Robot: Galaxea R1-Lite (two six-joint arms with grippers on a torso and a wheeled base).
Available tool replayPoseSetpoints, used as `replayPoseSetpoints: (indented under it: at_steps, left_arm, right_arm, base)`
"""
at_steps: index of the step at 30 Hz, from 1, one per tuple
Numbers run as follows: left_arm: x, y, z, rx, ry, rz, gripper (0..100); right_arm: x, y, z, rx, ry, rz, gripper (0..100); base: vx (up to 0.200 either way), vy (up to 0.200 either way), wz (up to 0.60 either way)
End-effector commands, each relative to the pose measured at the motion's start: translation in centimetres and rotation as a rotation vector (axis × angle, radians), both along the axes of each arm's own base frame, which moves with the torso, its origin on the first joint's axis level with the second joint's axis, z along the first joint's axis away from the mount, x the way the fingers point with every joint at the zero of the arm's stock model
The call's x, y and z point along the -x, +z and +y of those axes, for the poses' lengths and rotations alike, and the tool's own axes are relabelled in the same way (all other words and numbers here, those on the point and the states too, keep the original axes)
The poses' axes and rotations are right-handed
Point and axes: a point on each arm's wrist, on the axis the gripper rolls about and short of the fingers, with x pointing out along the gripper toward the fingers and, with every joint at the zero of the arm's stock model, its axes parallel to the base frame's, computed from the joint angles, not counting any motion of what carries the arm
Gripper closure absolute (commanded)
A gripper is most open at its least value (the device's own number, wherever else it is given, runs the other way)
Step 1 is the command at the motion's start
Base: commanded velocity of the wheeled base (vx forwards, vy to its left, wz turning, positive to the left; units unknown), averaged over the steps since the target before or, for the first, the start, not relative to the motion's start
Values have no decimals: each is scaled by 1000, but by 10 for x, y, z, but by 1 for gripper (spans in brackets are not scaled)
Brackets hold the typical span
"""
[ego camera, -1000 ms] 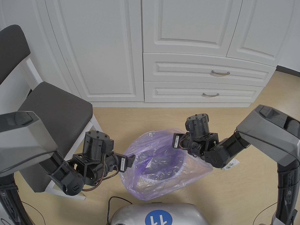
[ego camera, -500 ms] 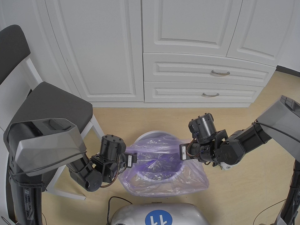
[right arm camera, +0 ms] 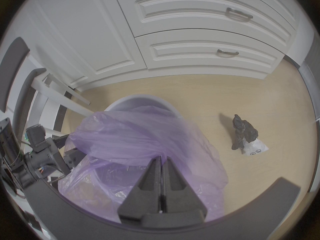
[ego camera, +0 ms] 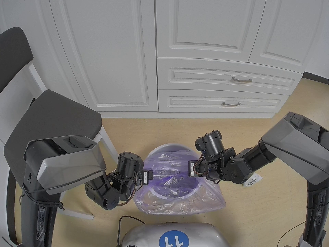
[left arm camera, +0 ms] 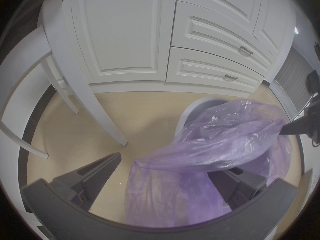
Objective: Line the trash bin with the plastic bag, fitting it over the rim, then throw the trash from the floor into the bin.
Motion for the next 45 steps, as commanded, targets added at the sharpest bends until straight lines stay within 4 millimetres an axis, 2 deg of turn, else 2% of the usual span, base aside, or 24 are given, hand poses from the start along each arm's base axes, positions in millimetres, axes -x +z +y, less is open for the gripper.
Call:
replayPoseSetpoints:
  at_steps: [1, 4, 5, 8, 19, 22, 26, 37, 41, 45]
  left_arm:
    - [5, 25, 6, 19, 6, -36, 0]
    - [12, 39, 10, 26, -7, -49, 0]
    - [12, 39, 10, 26, -7, -49, 0]
    - [15, 51, 11, 34, -10, -60, 0]
    - [9, 52, 8, 57, -6, -85, 0]
    - [7, 50, 7, 60, -4, -85, 0]
    - [3, 46, 4, 78, 4, -86, 0]
    - [1, 44, 3, 80, 6, -84, 0]
    - [1, 44, 3, 80, 6, -84, 0]
    - [1, 44, 3, 80, 6, -84, 0]
  right_arm:
    - [-5, 16, -9, -34, -16, -26, 100]
    - [-2, 41, -14, -102, 15, -51, 100]
    - [-2, 41, -14, -102, 15, -51, 100]
    - [-19, 51, -17, -169, -17, -103, 100]
    - [-58, 32, 0, -348, -158, -130, 100]
    - [-68, 20, 6, -382, -186, -122, 100]
    - [-84, -7, 9, -379, -242, -116, 100]
    - [-75, -17, 15, -357, -227, -82, 100]
    - [-75, -15, 15, -367, -228, -87, 100]
    - [-84, -4, 18, -474, -255, -158, 100]
  base:
    - [0, 0, 0]
    - [0, 0, 0]
    - [0, 0, 0]
    - [0, 0, 0]
    - [0, 0, 0]
    - [0, 0, 0]
    - [0, 0, 0]
    - [0, 0, 0]
    - [0, 0, 0]
    - [0, 0, 0]
